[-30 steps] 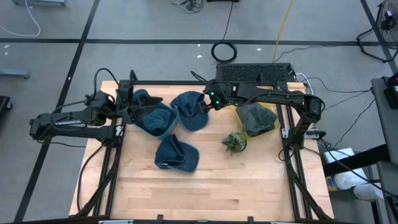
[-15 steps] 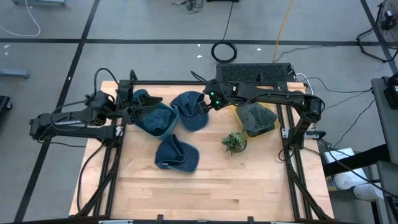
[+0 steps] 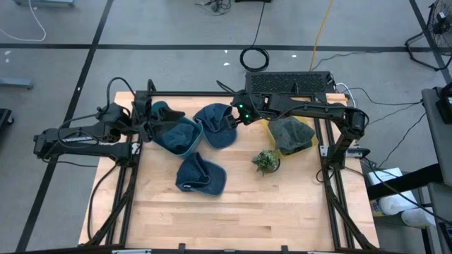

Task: Pick & Place hat
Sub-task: Put the top blue cap into the blue bin

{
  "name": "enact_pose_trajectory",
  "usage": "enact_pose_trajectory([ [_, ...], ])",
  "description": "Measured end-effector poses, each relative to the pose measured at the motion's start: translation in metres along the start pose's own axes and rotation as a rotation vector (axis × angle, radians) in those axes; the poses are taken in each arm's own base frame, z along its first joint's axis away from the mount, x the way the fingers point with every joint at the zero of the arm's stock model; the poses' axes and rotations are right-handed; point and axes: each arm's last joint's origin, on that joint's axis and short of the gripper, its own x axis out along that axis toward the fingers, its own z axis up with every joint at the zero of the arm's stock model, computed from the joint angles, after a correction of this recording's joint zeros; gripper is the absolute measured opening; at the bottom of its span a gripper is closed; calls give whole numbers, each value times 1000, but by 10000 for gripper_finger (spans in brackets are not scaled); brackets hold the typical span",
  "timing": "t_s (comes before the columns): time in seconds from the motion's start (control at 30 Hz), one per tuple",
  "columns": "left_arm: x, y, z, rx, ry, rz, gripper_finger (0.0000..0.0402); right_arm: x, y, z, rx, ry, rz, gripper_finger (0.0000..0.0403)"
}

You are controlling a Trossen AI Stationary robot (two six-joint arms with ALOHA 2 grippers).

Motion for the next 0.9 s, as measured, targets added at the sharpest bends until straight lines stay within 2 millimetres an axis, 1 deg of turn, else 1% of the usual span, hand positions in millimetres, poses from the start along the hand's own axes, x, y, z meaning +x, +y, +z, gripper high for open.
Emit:
enact_pose_trajectory([
  [0.6,0,0,0,4,3,3,386,0,-3,0,-24,15,-18,359],
  [0.9,0,0,0,3,2,4,386,0,-3,0,3,12,-18,359],
])
